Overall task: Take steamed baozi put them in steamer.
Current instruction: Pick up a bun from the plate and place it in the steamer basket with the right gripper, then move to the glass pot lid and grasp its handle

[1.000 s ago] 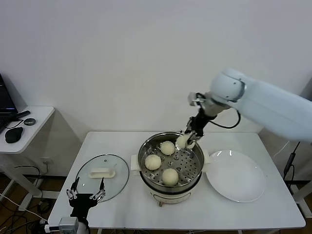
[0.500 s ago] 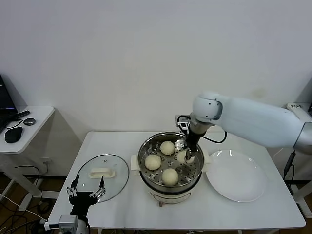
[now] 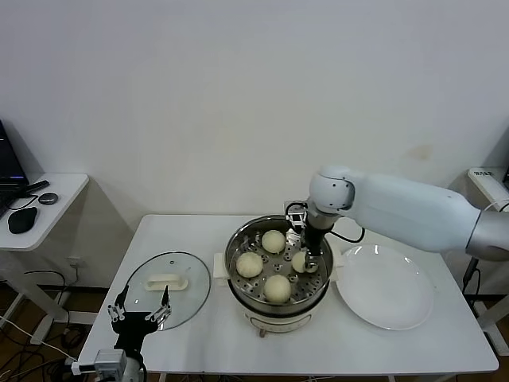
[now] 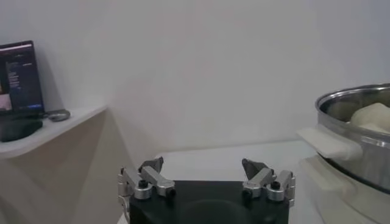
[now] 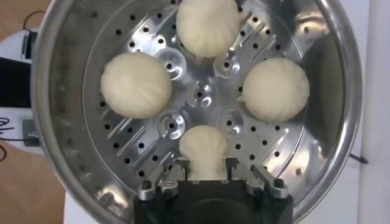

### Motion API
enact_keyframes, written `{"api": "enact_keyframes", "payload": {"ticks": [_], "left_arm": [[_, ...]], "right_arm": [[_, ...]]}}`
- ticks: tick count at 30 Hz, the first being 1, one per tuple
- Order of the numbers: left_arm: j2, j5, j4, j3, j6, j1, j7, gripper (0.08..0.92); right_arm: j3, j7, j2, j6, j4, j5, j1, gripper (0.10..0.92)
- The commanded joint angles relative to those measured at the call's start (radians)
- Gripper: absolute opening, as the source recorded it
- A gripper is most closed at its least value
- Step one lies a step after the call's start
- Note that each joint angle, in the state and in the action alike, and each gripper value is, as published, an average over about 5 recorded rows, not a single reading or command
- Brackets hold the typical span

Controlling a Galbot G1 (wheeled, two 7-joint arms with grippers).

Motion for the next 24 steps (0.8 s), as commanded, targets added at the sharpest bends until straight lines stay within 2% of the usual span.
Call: {"api": "enact_keyframes", "payload": {"ticks": [1, 8, 13, 19, 24], "left_arm": [[-0.003, -0.002, -0.003, -0.003, -0.001, 0.002, -0.001, 0.823], [-0.005, -0.002, -0.006, -0.007, -0.001, 0.012, -0.001, 0.823], [-0.007, -0.011, -0.019, -0.001, -0.015, 0.024, 0.006, 0.823], [-0.009, -0.034, 0.012, 0.005, -0.134, 0.031, 0.009, 0.823], [-0.009, -0.056, 0.029, 0.016, -0.182, 0.043, -0.011, 0.823]], "right_arm": [[0.053, 0.015, -0.037, -0.010, 0.015, -0.021, -0.024, 0.572], [0.175, -0.003, -0.132, 0.005, 0.063, -0.012, -0.016, 0.771], [0.543, 0.026, -0.213, 0.044, 0.042, 0.048, -0.149, 0.820], [1.018, 0.259, -0.255, 0.182, 0.034, 0.128, -0.425, 0.823], [1.342, 0.539, -0.260, 0.369, 0.026, 0.227, -0.711, 0.823]]}}
